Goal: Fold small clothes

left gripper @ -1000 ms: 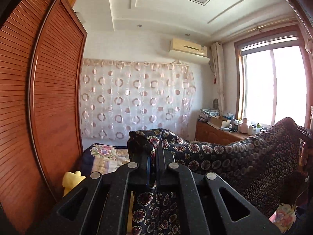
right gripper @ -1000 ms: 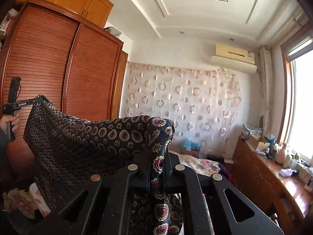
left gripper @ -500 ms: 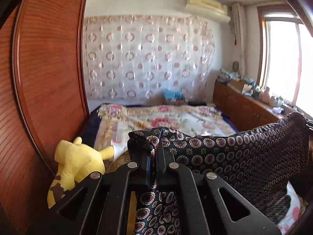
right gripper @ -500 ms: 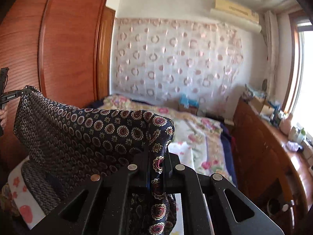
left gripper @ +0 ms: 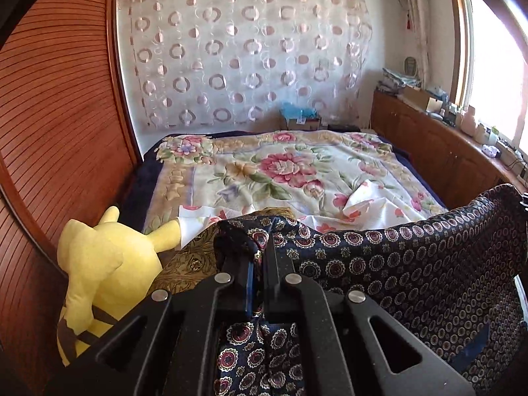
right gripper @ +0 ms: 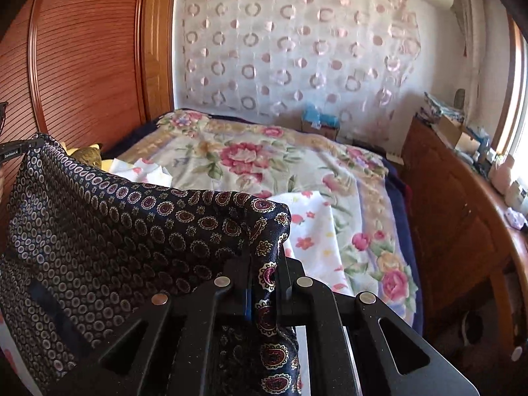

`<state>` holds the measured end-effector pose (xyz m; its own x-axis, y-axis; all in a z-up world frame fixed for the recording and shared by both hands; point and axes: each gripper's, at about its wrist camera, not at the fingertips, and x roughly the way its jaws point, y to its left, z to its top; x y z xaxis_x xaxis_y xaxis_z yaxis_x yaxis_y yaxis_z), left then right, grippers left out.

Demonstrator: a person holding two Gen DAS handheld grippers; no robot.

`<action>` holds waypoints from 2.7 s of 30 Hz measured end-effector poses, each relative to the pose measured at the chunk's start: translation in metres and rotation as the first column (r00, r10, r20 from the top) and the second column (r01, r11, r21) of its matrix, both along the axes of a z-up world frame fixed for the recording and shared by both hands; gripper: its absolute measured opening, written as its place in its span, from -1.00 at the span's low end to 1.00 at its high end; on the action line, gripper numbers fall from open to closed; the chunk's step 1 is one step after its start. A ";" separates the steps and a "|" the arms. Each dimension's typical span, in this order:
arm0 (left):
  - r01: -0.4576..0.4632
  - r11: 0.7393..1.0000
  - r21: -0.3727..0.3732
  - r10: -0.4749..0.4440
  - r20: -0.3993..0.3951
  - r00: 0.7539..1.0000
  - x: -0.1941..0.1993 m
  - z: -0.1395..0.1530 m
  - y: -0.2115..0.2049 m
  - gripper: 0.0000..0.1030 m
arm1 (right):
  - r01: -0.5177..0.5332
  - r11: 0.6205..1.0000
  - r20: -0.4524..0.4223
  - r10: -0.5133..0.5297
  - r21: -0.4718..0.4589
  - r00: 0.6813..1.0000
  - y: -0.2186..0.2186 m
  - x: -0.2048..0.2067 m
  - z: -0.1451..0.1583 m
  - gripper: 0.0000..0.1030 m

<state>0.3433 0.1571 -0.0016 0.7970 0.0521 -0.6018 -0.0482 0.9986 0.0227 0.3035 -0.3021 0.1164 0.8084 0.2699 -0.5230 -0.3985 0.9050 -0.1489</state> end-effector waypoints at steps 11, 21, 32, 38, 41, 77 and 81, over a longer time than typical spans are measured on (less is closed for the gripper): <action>0.065 0.998 -0.002 -0.065 -0.065 0.996 -0.002 -0.011 0.004 -0.38 | 0.015 1.000 -0.151 -0.018 -0.020 0.988 0.003 0.052 -0.015 -0.36; 0.101 0.994 -0.043 -0.104 -0.102 0.989 -0.044 -0.020 0.005 -0.22 | 0.068 0.998 -0.130 -0.068 -0.007 0.989 -0.024 0.003 -0.014 -0.09; 0.093 0.994 -0.064 -0.098 -0.086 0.991 -0.066 -0.027 0.005 0.34 | 0.146 0.989 -0.190 -0.140 0.016 0.972 -0.048 -0.039 -0.036 -0.08; 0.077 0.996 -0.052 -0.080 -0.075 0.994 -0.080 -0.024 0.005 0.50 | 0.128 0.992 -0.177 -0.124 0.012 0.976 -0.045 -0.047 -0.036 -0.08; 0.064 0.997 -0.047 -0.068 -0.084 0.994 -0.089 -0.026 0.006 0.51 | 0.119 0.993 -0.176 -0.119 -0.007 0.977 -0.040 -0.041 -0.043 -0.08; 0.061 0.993 -0.105 -0.060 0.009 0.998 -0.143 -0.027 0.000 -0.96 | -0.024 0.976 -0.124 0.052 0.219 0.991 -0.043 -0.090 -0.002 -0.98; 0.060 0.991 -0.119 -0.058 0.022 0.998 -0.157 -0.032 -0.004 -0.96 | -0.002 0.977 -0.130 0.030 0.211 0.991 -0.048 -0.097 -0.004 -0.99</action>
<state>0.1863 0.1532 -0.0335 0.8076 -0.0669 -0.5859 0.0114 0.9951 -0.0979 0.2066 -0.3502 0.1127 0.7308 0.3979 -0.5547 -0.4169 0.9036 0.0989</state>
